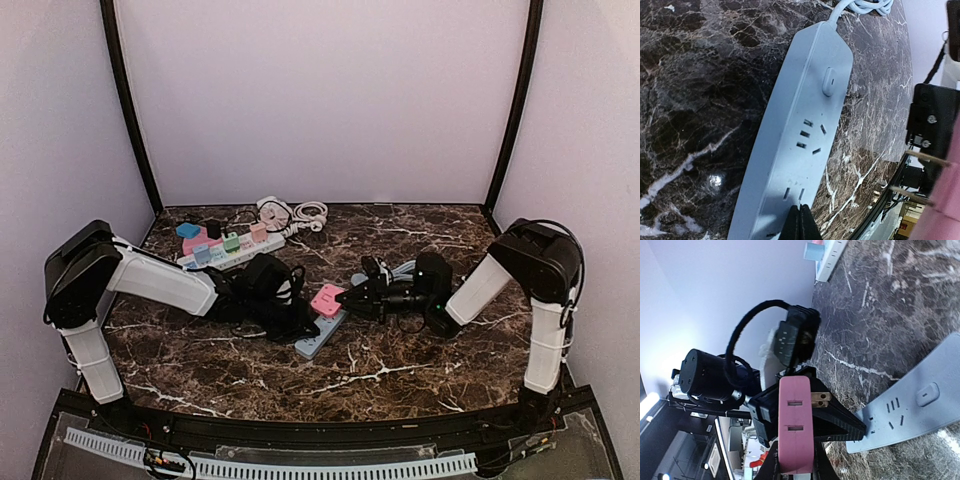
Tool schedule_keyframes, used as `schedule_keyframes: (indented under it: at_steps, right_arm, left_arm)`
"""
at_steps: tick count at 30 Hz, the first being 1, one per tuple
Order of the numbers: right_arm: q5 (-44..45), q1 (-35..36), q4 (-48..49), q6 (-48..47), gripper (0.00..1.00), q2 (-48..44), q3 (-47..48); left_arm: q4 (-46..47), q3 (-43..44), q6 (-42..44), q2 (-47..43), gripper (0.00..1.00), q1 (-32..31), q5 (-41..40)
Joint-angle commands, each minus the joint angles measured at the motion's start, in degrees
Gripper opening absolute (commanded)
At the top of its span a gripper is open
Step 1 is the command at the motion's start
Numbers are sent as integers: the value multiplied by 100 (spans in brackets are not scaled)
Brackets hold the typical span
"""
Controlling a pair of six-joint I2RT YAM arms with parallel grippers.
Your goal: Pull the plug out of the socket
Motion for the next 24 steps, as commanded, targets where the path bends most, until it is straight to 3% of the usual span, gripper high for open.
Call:
schedule_keyframes:
  at_steps: [1,8,13,18,24]
  right_arm:
    - [117,-133,-1006,-924,0,-833,16]
    - [745,-451,-4199,-2547,0,-2153,504]
    - [1743,-581,-6358,-3614,0,-2904,1114]
    - [3710,-653,-8451,-4299,0,-3352,1867]
    - [6455,-750,-10803,-4726,0,-2816,3212]
  left_arm:
    - [-1344,14,235,197,0,-14,-410]
    - [-1685,783,847,-21,0,-9,-296]
    - [-2108,1527,1239,-116,0,-20,-285]
    - [-2349,1906,1541,-307,0,-23,-412]
    - [-2548,2143,1804,-409,0,-20,-362]
